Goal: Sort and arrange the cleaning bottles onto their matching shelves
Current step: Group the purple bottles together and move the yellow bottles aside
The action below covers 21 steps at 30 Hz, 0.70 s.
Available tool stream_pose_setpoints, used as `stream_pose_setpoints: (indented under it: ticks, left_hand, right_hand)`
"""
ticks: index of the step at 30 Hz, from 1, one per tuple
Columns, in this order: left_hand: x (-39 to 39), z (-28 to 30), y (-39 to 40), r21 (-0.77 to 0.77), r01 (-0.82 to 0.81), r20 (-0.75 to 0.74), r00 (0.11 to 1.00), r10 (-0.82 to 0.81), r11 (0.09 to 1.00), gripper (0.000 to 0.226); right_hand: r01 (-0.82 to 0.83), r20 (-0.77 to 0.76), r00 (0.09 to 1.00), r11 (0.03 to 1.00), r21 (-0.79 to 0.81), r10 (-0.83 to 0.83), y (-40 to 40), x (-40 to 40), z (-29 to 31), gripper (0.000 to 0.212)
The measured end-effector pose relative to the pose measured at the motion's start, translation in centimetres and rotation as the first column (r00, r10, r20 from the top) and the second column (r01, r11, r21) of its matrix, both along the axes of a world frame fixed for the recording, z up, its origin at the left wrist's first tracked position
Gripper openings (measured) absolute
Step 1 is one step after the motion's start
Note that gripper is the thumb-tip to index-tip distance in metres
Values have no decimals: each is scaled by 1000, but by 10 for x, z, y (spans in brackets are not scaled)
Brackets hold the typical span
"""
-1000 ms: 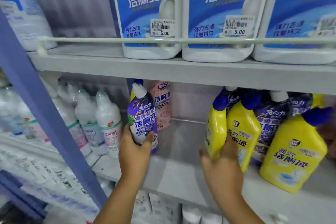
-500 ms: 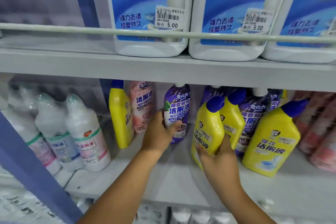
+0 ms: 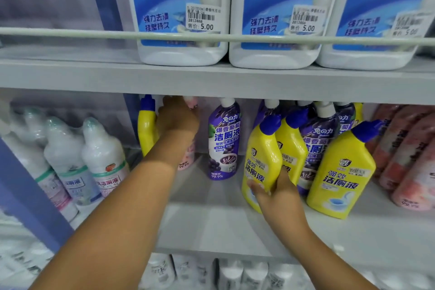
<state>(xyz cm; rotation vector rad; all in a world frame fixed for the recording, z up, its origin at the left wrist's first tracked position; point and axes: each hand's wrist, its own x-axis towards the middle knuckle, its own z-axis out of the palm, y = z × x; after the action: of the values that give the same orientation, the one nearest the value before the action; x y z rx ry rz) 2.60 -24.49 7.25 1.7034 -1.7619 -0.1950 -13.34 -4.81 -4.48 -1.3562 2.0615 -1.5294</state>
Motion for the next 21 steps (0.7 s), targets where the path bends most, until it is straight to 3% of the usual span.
stream_pose_setpoints:
  ticks: [2,4,7,9,11,13,15,18,20,21]
  left_hand:
    - [3,-7,22,-95,52,25,998,-49,994,47]
    - [14,-13,50,-191,132,-70,987,-147,973,38]
    - [37,-7,88,-128,246,-264,926,-272,961,39]
    - [47,-1,113,-44,423,-400,823,-404,905,34]
    - [45,4,140,-42,611,-508,668,-543,791,35]
    - [30,2,158,-66,718,-540,558,-630,693,40]
    - [7,-4,169,-97,756,-554,500,-666,648,41]
    - [-24,-14,176,-272,700,-548,450,-705,660,33]
    - [-37,-26,167,-399,567,-485,536,-691,721,38]
    - [-44,-33,160,-400,509,-475,596,-648,762,53]
  right_hand:
    - [-5,-12,1000,1000,27,5,1,-2,3,56]
    - [-4,-48,999,990,137,11,3,-6,10,49]
    - [73,-196,980,953,294,-14,14,-18,29,47]
    - [127,-245,967,963,237,-68,27,-21,42,52]
    - [59,-235,972,984,167,-18,40,-17,55,53]
    - [-208,-84,970,956,206,230,48,-6,63,57]
    - [-418,144,907,891,179,396,54,1,65,60]
    - [-341,281,904,940,18,323,61,-7,61,59]
    - [-269,333,905,962,-37,266,71,-21,64,55]
    - [-254,355,900,966,-46,254,79,-31,65,54]
